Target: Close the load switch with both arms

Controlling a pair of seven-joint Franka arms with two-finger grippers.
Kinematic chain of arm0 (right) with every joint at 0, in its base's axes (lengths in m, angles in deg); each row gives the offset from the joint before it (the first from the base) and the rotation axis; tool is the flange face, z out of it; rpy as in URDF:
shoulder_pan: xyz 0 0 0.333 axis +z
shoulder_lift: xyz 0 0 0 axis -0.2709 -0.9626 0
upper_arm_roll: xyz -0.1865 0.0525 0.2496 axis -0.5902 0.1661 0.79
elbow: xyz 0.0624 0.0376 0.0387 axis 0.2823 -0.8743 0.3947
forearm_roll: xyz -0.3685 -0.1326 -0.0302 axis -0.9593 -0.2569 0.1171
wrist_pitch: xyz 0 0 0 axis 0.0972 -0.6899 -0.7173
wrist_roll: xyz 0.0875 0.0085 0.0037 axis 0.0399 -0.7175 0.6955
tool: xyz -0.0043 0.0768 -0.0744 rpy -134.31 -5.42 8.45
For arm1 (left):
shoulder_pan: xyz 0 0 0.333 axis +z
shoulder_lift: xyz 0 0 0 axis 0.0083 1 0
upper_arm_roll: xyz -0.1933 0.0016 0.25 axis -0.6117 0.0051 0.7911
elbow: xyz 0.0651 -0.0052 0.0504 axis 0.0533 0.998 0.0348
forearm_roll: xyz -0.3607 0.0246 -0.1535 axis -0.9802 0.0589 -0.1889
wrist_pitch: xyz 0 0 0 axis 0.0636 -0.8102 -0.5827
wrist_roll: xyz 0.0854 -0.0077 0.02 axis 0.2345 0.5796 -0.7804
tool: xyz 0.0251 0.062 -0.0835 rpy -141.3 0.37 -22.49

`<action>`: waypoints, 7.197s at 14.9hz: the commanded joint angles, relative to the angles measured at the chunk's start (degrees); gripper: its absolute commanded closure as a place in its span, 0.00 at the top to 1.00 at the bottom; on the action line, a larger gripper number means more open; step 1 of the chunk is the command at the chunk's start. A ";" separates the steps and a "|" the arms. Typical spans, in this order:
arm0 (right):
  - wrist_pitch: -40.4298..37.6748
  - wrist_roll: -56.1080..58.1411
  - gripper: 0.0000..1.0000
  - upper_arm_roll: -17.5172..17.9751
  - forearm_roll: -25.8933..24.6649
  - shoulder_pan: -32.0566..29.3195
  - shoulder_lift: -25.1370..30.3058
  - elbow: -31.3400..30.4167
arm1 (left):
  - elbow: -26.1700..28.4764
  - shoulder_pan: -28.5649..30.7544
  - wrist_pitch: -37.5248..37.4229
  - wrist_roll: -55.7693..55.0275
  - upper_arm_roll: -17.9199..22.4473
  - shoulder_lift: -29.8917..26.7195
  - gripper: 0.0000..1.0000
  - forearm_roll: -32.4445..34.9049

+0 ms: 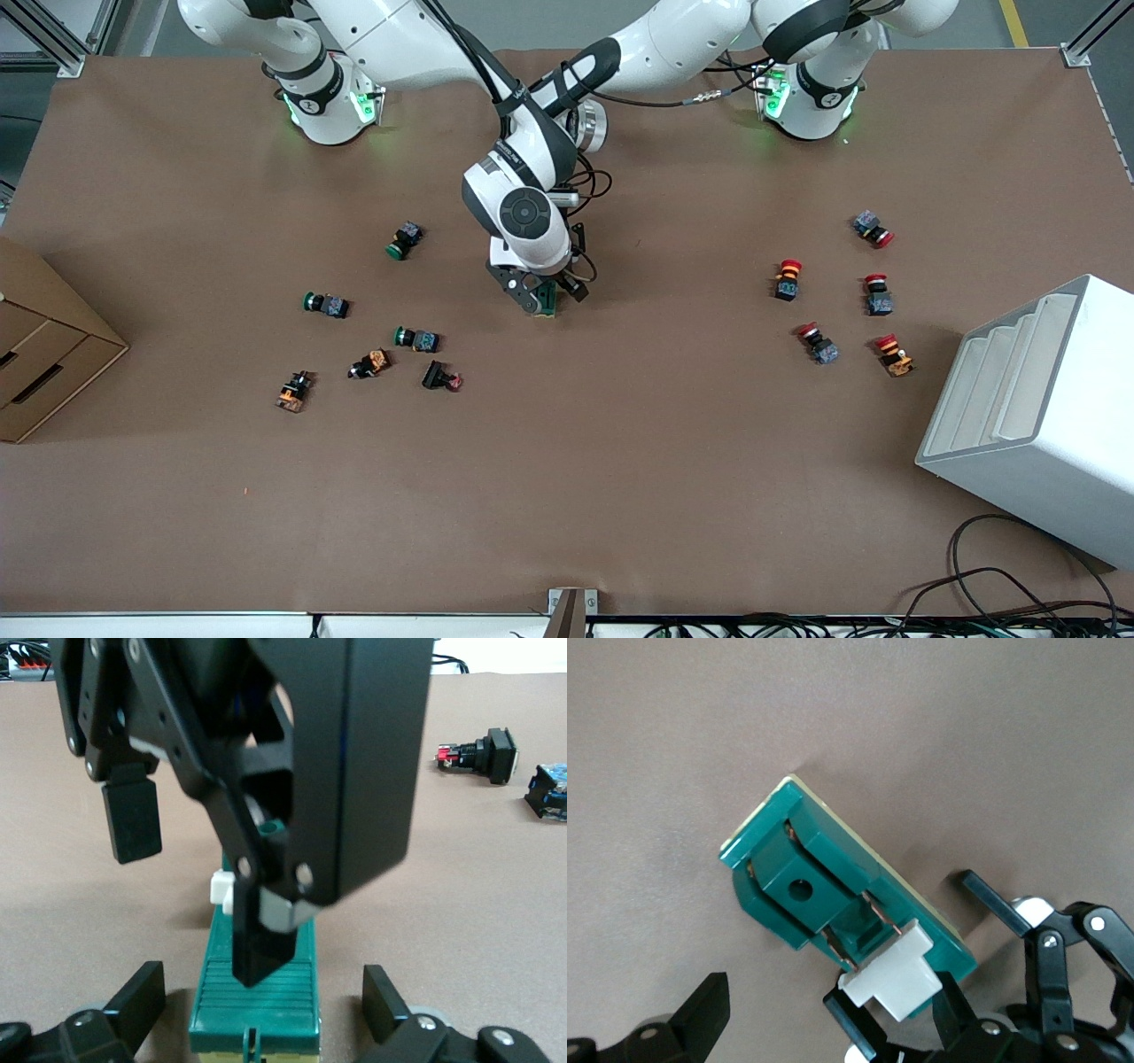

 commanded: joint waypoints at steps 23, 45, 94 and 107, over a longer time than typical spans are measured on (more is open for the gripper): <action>4.13 5.70 1.00 -0.33 0.24 -6.28 -4.29 6.58 | -0.70 -0.76 0.80 -2.22 0.35 0.98 0.99 0.05; -39.62 79.69 1.00 -20.62 -13.65 -20.69 18.37 8.96 | -1.31 -0.76 0.88 -0.99 0.08 0.28 0.98 -0.56; -51.85 82.78 1.00 1.60 -16.29 -49.00 45.27 4.48 | -33.84 65.23 -21.62 142.71 -5.72 -33.65 1.00 -96.11; -52.82 82.78 1.00 0.11 -15.23 -47.50 46.60 5.79 | -11.70 44.67 -25.66 144.65 24.25 -57.72 1.00 -104.81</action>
